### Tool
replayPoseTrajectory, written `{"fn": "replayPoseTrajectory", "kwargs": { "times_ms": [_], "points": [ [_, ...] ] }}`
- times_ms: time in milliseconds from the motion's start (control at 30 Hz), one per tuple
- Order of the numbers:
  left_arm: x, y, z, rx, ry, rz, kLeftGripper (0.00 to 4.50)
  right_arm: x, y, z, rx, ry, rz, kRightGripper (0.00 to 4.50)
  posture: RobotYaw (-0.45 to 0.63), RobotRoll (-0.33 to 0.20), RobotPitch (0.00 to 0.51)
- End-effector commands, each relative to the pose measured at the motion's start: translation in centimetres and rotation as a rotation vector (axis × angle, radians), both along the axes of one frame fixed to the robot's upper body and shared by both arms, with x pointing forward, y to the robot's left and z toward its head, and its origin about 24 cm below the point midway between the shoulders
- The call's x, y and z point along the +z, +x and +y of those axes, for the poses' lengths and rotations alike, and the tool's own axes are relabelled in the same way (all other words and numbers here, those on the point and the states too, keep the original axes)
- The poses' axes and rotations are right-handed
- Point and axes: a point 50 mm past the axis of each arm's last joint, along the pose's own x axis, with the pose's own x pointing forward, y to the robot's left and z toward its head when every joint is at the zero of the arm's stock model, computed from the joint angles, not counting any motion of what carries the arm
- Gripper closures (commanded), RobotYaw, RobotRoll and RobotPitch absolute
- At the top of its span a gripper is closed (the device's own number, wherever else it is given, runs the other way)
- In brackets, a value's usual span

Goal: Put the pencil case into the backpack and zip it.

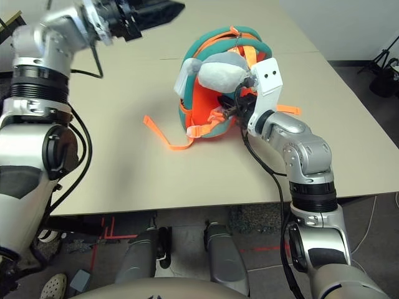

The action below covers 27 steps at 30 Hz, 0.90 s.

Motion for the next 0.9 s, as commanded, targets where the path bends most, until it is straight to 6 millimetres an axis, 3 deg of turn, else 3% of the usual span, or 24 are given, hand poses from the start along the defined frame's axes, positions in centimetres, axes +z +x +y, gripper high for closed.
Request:
{"fn": "replayPoseTrajectory", "kwargs": {
  "times_ms": [33, 267, 400, 667, 900],
  "points": [
    [-1.4, -0.5, 0.2, 0.023, 0.042, 0.043, 0.0, -1.3, 0.1, 0.6, 0.03, -0.007, 0.059, 4.3, -0.18, 0.0, 0.145],
    [-4.2, -1.2, 0.5, 0.079, 0.116, 0.116, 0.0, -1.3, 0.1, 0.8, 0.036, -0.005, 0.058, 4.3, -0.17, 0.0, 0.148],
    [-5.5, -1.6, 0.4, 0.081, 0.148, 0.157, 1.31, -1.3, 0.2, 0.9, 0.038, -0.004, 0.058, 4.3, -0.17, 0.0, 0.147],
    [-6.3, -1.5, -0.3, 0.077, 0.158, 0.188, 4.44, -1.4, 0.1, 0.9, 0.039, -0.005, 0.061, 4.3, -0.18, 0.0, 0.147],
    [-8.0, -0.3, -2.1, 0.069, 0.192, 0.237, 4.5, -1.5, 0.1, 1.0, 0.039, -0.004, 0.062, 4.3, -0.19, 0.0, 0.149]
  ]
}}
